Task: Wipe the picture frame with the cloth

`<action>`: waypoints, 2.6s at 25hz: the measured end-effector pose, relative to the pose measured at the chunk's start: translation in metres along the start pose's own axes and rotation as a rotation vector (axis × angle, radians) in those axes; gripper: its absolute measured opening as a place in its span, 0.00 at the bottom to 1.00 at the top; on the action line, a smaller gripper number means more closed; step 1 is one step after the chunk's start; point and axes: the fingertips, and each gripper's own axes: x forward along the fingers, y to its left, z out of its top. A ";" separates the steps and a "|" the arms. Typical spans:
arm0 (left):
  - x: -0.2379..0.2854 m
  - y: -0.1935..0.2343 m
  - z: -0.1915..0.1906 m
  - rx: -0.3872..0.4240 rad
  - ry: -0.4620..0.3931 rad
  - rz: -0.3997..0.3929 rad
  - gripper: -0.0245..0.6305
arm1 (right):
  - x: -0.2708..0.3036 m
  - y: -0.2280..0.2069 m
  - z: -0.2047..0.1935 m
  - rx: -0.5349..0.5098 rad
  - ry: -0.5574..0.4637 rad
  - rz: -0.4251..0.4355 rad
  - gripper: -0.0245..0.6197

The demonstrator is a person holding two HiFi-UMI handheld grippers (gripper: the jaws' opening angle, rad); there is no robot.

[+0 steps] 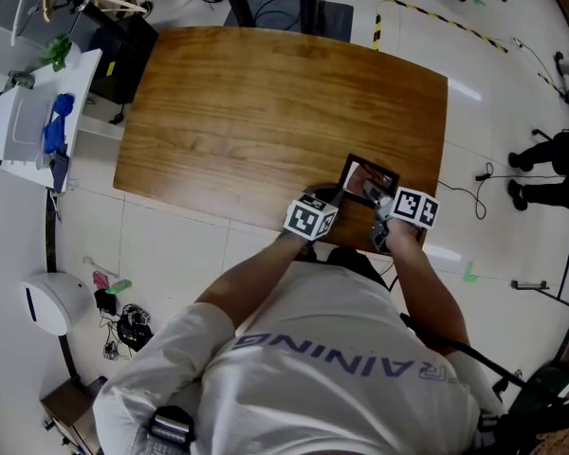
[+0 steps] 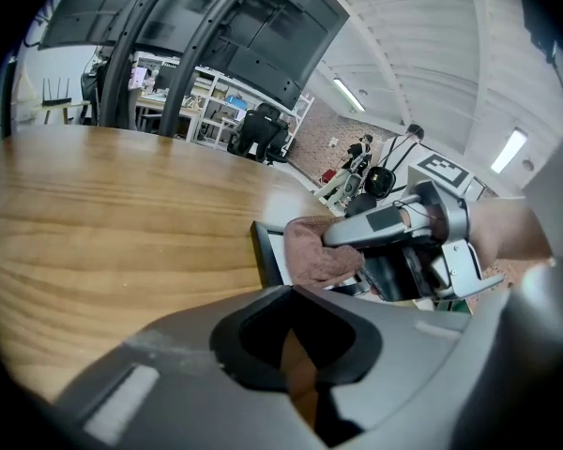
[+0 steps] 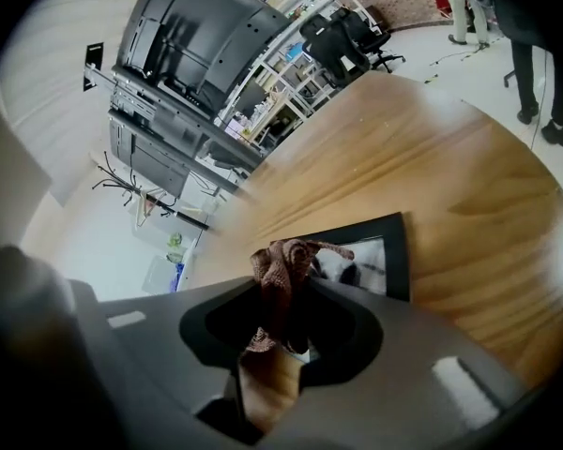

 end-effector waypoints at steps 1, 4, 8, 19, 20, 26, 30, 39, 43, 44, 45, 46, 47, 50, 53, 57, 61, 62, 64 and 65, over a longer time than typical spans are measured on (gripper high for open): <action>0.000 0.000 0.000 0.003 -0.001 0.002 0.05 | -0.005 -0.003 0.000 0.002 -0.005 -0.006 0.22; 0.000 -0.001 0.002 0.016 -0.006 0.012 0.05 | -0.019 -0.013 0.001 -0.005 -0.019 -0.027 0.22; 0.000 0.002 -0.002 0.014 -0.002 0.010 0.05 | -0.039 -0.032 0.000 0.001 -0.056 -0.061 0.22; 0.000 0.005 -0.001 0.010 0.000 0.005 0.05 | -0.069 -0.055 -0.001 0.027 -0.118 -0.089 0.22; 0.000 0.005 -0.001 0.016 0.002 0.003 0.05 | -0.068 -0.056 0.000 0.024 -0.118 -0.090 0.22; -0.004 0.002 -0.005 0.020 0.044 -0.040 0.05 | -0.065 -0.057 -0.001 -0.002 -0.113 -0.087 0.22; 0.001 0.014 0.029 0.025 0.013 -0.063 0.05 | -0.063 -0.057 -0.003 -0.008 -0.110 -0.079 0.22; 0.039 0.022 0.076 0.138 0.086 -0.112 0.05 | -0.064 -0.056 -0.005 -0.027 -0.095 -0.086 0.22; 0.044 0.027 0.073 0.134 0.119 -0.086 0.05 | -0.062 -0.059 0.006 -0.065 -0.080 -0.091 0.22; 0.044 0.028 0.073 0.128 0.119 -0.080 0.05 | -0.062 -0.060 0.010 -0.077 -0.078 -0.095 0.22; 0.044 0.029 0.072 0.120 0.116 -0.080 0.05 | -0.062 -0.061 0.014 -0.087 -0.074 -0.097 0.22; 0.043 0.029 0.072 0.111 0.113 -0.084 0.05 | -0.062 -0.062 0.017 -0.095 -0.067 -0.097 0.22; 0.043 0.029 0.071 0.103 0.110 -0.088 0.05 | -0.062 -0.063 0.020 -0.102 -0.059 -0.097 0.22; 0.042 0.028 0.071 0.088 0.105 -0.100 0.05 | -0.062 -0.063 0.028 -0.120 -0.048 -0.096 0.22; 0.042 0.028 0.072 0.074 0.093 -0.109 0.05 | -0.060 -0.046 0.032 -0.106 -0.067 -0.037 0.22; 0.042 0.028 0.071 0.071 0.079 -0.106 0.05 | -0.039 -0.001 0.011 -0.104 -0.008 0.099 0.22; 0.042 0.028 0.071 0.072 0.076 -0.104 0.05 | -0.008 0.026 -0.017 -0.115 0.091 0.149 0.22; 0.042 0.028 0.071 0.073 0.076 -0.103 0.05 | -0.003 0.029 -0.021 -0.112 0.106 0.155 0.22; 0.042 0.027 0.071 0.076 0.073 -0.101 0.05 | 0.006 0.030 -0.025 -0.111 0.125 0.152 0.22; 0.042 0.027 0.072 0.078 0.072 -0.099 0.05 | 0.008 0.028 -0.026 -0.113 0.131 0.144 0.22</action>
